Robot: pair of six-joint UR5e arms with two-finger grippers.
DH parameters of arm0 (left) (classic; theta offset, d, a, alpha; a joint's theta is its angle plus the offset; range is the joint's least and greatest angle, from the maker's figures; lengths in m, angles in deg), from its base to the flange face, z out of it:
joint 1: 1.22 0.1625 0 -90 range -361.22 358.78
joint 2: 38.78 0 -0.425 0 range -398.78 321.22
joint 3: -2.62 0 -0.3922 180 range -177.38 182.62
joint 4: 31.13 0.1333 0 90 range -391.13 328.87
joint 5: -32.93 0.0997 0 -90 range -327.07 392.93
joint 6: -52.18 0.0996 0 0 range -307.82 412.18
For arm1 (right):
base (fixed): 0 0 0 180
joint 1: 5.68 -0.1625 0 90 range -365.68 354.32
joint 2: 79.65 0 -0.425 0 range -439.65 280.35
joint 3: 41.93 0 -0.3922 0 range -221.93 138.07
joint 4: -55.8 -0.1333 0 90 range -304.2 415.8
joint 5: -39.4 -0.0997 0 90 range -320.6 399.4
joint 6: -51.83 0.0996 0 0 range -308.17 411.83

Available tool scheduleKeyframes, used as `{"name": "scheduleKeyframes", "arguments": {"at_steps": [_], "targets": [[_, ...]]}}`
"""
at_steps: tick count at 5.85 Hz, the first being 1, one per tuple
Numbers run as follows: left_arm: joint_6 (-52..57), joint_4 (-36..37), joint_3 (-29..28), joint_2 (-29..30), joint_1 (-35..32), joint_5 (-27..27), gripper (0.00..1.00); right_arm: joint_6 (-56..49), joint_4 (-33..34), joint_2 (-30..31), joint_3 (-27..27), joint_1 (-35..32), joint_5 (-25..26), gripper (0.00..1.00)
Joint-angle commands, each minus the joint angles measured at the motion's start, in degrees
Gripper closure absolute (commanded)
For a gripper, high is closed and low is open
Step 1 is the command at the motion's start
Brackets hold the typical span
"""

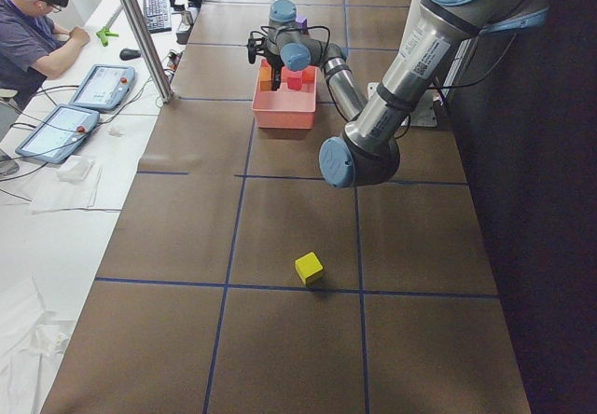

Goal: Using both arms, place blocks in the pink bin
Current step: 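Carry the orange block into the bin while the right gripper reaches toward the purple block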

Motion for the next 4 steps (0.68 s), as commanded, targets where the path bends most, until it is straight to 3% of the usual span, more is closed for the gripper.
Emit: {"name": "scheduleKeyframes", "arguments": {"at_steps": [1, 3, 4], "targets": [[-0.03, 3.31, 1.08, 0.95, 10.32, 15.13, 0.0, -0.51, -7.71, 4.71, 0.37, 2.45, 0.06, 0.0], [0.15, 3.22, 1.97, 0.15, 10.37, 15.1, 0.0, 0.36, -7.82, 4.11, 0.19, 7.03, 0.5, 0.0], [0.15, 3.13, 1.97, -0.46, 10.45, 15.19, 0.0, 10.64, -7.82, 4.11, 0.19, 7.91, 0.59, 0.0]]}}
